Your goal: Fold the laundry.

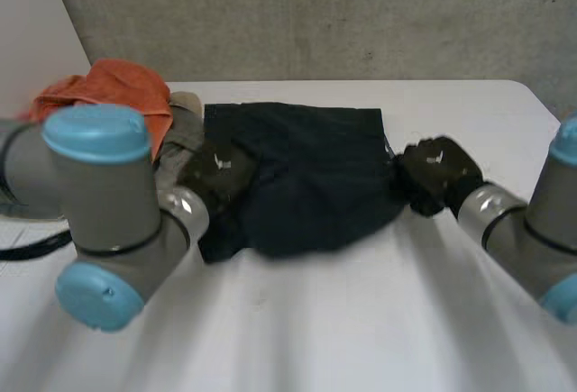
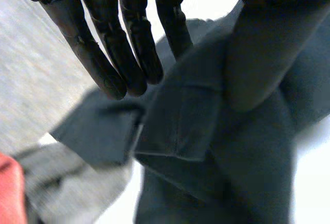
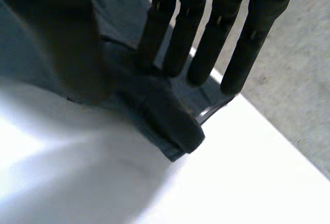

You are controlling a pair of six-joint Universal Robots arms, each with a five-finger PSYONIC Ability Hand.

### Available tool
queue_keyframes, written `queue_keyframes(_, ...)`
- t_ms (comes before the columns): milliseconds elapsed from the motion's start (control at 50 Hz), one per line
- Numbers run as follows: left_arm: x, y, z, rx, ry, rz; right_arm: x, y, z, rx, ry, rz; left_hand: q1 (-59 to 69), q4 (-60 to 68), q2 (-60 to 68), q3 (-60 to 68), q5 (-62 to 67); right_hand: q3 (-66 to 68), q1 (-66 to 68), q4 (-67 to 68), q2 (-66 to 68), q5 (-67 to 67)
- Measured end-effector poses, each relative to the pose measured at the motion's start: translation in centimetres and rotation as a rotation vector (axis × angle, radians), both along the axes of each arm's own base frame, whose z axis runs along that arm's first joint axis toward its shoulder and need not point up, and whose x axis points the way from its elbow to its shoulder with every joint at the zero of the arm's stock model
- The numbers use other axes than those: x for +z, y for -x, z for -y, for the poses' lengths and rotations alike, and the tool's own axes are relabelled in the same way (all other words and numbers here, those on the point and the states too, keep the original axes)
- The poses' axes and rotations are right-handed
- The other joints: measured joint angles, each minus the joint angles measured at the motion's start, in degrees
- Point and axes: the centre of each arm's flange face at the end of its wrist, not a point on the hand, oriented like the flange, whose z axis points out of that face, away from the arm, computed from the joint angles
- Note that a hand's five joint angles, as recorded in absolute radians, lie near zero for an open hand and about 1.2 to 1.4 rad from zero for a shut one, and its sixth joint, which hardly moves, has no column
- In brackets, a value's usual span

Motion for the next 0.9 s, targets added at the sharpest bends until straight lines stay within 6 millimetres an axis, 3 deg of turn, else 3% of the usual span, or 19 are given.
queue_keyframes(20,-0.5,-0.2,-0.3,0.001,-0.019,0.016,-0.3,0.1,-0.2,0.001,-0.006,-0.009,-3.2,-3.0,-3.3,-2.9,-3.0,-9.9,-9.0,-9.9,-9.3,-10.2)
queue_keyframes(40,-0.7,-0.3,-0.5,0.004,-0.035,0.030,-0.5,0.3,-0.3,-0.001,-0.009,-0.015,-14.4,-13.6,-13.9,-13.4,-13.6,-15.6,-14.3,-15.8,-15.1,-15.7)
queue_keyframes(80,-0.8,-0.7,-0.9,0.016,-0.060,0.052,-0.4,0.6,-0.4,-0.010,-0.006,-0.018,-23.0,-21.9,-21.6,-22.2,-21.9,-22.1,-20.2,-22.4,-21.3,-23.3)
queue_keyframes(180,0.4,-1.8,-1.6,0.065,-0.082,0.070,0.7,1.5,-0.1,-0.048,0.010,0.002,-31.0,-32.7,-31.8,-32.6,-33.1,-25.9,-24.3,-26.2,-25.1,-27.7)
queue_keyframes(300,1.9,-3.1,-2.4,0.139,-0.088,0.052,1.8,2.8,0.2,-0.090,-0.003,0.022,-32.2,-34.4,-33.7,-33.6,-33.8,-27.5,-26.2,-28.2,-26.8,-29.7)
queue_keyframes(400,2.0,-4.0,-3.5,0.184,-0.155,0.026,1.7,3.5,0.2,-0.080,-0.013,-0.003,-32.2,-34.4,-33.7,-33.6,-33.8,-28.9,-28.1,-29.9,-28.5,-31.5)
queue_keyframes(560,0.4,-4.1,-5.3,0.201,-0.334,-0.006,-0.3,3.3,-0.2,0.050,0.016,-0.127,-32.2,-34.4,-33.7,-33.6,-33.8,-29.6,-29.0,-30.9,-29.0,-32.4)
queue_keyframes(700,-1.5,-3.0,-5.8,0.177,-0.381,0.002,-2.6,3.0,0.1,0.105,0.010,-0.179,-32.2,-34.4,-33.7,-33.6,-33.8,-29.6,-29.0,-30.9,-29.0,-32.2)
queue_keyframes(740,-1.9,-2.7,-5.8,0.169,-0.380,0.007,-3.2,2.9,0.3,0.108,0.011,-0.179,-31.9,-34.2,-33.4,-33.4,-33.6,-29.6,-29.0,-30.9,-29.0,-31.9)
queue_keyframes(800,-2.7,-2.0,-5.4,0.157,-0.368,0.017,-4.1,2.6,0.9,0.106,0.021,-0.169,-19.1,-22.2,-21.1,-22.7,-22.2,-28.1,-26.8,-28.5,-27.4,-28.2)
queue_keyframes(880,-3.4,-1.3,-4.7,0.162,-0.339,0.032,-5.1,2.3,1.8,0.094,0.039,-0.140,3.5,1.6,2.3,1.3,1.5,-14.8,-13.5,-16.0,-13.6,-16.1)
queue_keyframes(900,-3.5,-1.2,-4.6,0.165,-0.334,0.034,-5.2,2.2,2.0,0.091,0.041,-0.135,3.5,1.6,2.3,1.3,1.5,-8.0,-5.9,-8.4,-5.5,-8.8)
